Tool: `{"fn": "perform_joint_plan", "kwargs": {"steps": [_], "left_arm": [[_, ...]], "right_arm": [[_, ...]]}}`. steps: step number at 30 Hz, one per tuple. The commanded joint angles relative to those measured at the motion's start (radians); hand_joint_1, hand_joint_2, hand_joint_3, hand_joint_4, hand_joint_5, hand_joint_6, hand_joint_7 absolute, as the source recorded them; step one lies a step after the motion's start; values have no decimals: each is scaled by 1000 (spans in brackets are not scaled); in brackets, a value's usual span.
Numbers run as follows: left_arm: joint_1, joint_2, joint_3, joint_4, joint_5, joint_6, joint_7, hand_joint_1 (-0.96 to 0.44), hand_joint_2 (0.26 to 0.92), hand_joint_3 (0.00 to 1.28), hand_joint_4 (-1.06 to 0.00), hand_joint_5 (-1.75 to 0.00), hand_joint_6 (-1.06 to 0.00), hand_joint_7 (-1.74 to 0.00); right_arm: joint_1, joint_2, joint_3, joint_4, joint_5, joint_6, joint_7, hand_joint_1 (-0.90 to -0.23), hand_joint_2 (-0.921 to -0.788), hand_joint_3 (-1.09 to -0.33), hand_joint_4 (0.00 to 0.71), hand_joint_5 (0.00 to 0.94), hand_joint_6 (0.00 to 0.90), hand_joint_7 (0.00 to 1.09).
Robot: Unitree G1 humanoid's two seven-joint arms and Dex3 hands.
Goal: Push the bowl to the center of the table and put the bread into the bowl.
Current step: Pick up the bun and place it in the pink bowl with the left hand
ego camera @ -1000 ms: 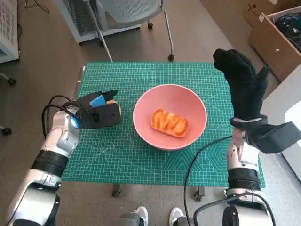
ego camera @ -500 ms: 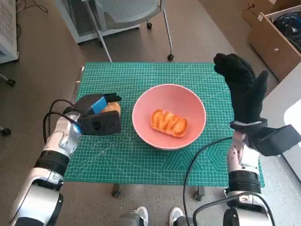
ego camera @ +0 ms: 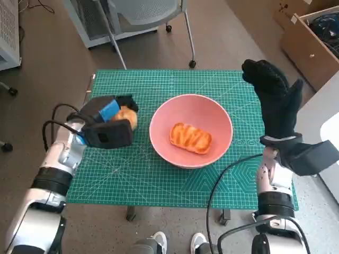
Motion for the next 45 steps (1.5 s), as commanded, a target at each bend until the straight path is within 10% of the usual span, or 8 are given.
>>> {"fn": "perform_joint_plan", "kwargs": {"steps": [1, 14, 33, 36, 39, 45], "left_arm": [[52, 16, 59, -190, -40, 34, -26, 2, 919, 105, -644, -1257, -601, -1148], [121, -68, 127, -583, -83, 113, -11, 3, 920, 49, -731, -1145, -631, -1137], [119, -184, 22, -580, -130, 100, -137, 1, 921, 94, -623, -1214, -630, -1179], [122, -198, 18, -546, -154, 81, -151, -260, 921, 197, -438, -855, -528, -1357], [120, -211, 10, -499, -170, 43, -157, -415, 912, 99, -250, -403, -252, -817], [124, -227, 4, -413, -185, -39, -148, -637, 920, 172, -58, -65, -51, -491]], "right_arm": [[31, -3, -1, 0, 8, 18, 8, -595, -921, -768, 205, 0, 54, 374], [36, -8, 1, -7, 5, 22, 7, -588, -921, -775, 205, 0, 52, 373], [57, -12, 1, -43, 2, 33, -3, -590, -921, -781, 209, 2, 45, 373], [61, -13, 1, -51, 3, 37, -4, -590, -921, -782, 209, 2, 45, 373], [67, -13, 1, -64, 4, 45, -7, -590, -921, -782, 209, 1, 44, 374], [80, -10, 1, -96, 1, 66, -22, -594, -921, -783, 207, 1, 45, 377]]}}
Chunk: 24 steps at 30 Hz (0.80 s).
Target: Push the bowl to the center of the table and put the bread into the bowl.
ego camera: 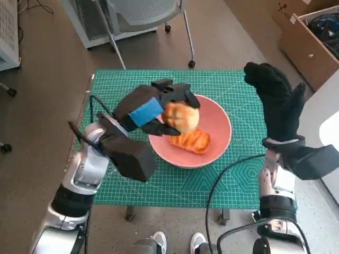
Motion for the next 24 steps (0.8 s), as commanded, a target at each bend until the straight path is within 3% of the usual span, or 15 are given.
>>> {"fn": "perform_joint_plan", "kwargs": {"steps": [1, 11, 24], "left_arm": [[14, -14, -8, 57, -18, -69, 7, -672, 920, 214, -36, -41, -32, -451], [9, -61, 25, 177, -113, -135, -16, -787, 921, 401, 0, 0, 0, -258], [-14, -127, 130, 275, -354, -206, -108, -788, 921, 451, 1, 1, -9, -247]], "right_arm": [[37, 0, 0, -21, 2, 32, -17, -594, -921, -783, 207, 0, 48, 379], [40, 3, 6, -62, -3, 62, -38, -589, -921, -784, 207, 0, 53, 386], [43, -2, 10, -149, 0, 110, -68, -594, -921, -779, 215, 4, 49, 395]]}}
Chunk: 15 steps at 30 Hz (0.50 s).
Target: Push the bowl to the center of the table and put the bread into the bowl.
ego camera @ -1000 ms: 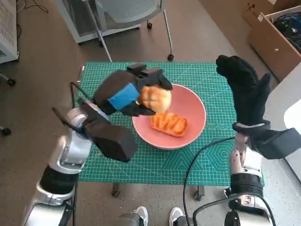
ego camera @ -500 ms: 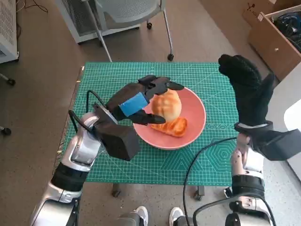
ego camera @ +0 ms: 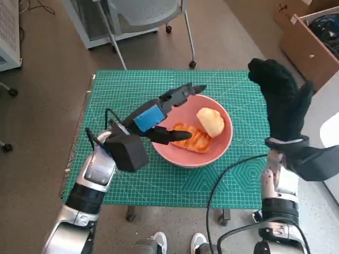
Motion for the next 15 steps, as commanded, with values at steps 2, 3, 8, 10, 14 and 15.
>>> {"fn": "perform_joint_plan", "kwargs": {"steps": [2, 3, 8, 10, 14, 15], "left_arm": [[-20, -30, 57, 18, -89, -47, -19, -786, 921, 452, 1, 1, -11, -249], [-19, -35, 65, 13, -100, -50, -17, -782, 921, 454, 1, 1, -10, -250], [-5, -70, 115, -33, -151, -66, 19, -757, 921, 465, 1, 1, -2, -253], [-3, -81, 131, -46, -166, -73, 31, -748, 921, 474, 1, 1, -1, -248], [-3, -106, 167, -63, -218, -78, 42, -721, 921, 492, 1, 1, 1, -268], [-3, -111, 173, -66, -229, -79, 43, -714, 921, 482, -1, 0, 1, -277]], "right_arm": [[21, -4, 2, -40, 1, 40, -21, -595, -921, -777, 216, 4, 48, 397], [21, -5, 3, -48, 1, 45, -24, -596, -921, -775, 217, 4, 48, 400], [14, -5, 7, -102, -6, 74, -46, -602, -921, -769, 218, 4, 47, 409], [9, -6, 9, -121, -9, 84, -55, -597, -921, -768, 219, 4, 50, 414], [-7, -10, 11, -146, -10, 99, -65, -597, -921, -757, 221, 4, 61, 428], [-9, -11, 12, -152, -9, 102, -66, -600, -921, -753, 221, 5, 63, 431]]}}
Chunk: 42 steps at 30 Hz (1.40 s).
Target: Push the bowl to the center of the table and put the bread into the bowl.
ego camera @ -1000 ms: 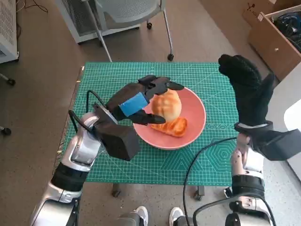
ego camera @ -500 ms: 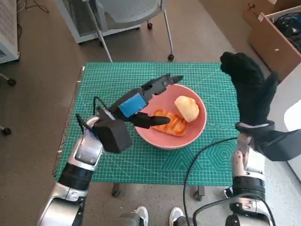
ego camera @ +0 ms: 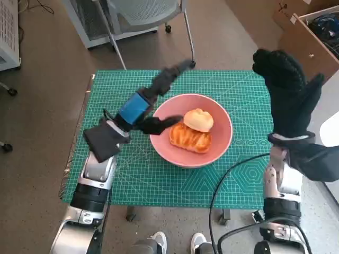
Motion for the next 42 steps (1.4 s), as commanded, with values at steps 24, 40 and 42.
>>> {"fn": "perform_joint_plan", "kwargs": {"steps": [24, 40, 42], "left_arm": [[16, -87, 114, -93, -144, -49, 42, -595, 921, 380, -73, -40, 1, -456], [17, -95, 131, -123, -159, -38, 57, -573, 920, 388, -56, -45, 1, -474], [19, -93, 132, -127, -160, -36, 60, -568, 921, 387, -55, -47, 1, -475]], "right_arm": [[-29, -19, 24, -32, 9, 5, 25, -655, -921, -672, 233, 5, 92, 432], [1, -28, 33, -80, -28, 54, -14, -630, -921, -660, 237, 4, 108, 435], [4, -30, 34, -81, -34, 55, -18, -630, -921, -660, 237, 4, 106, 433]]}}
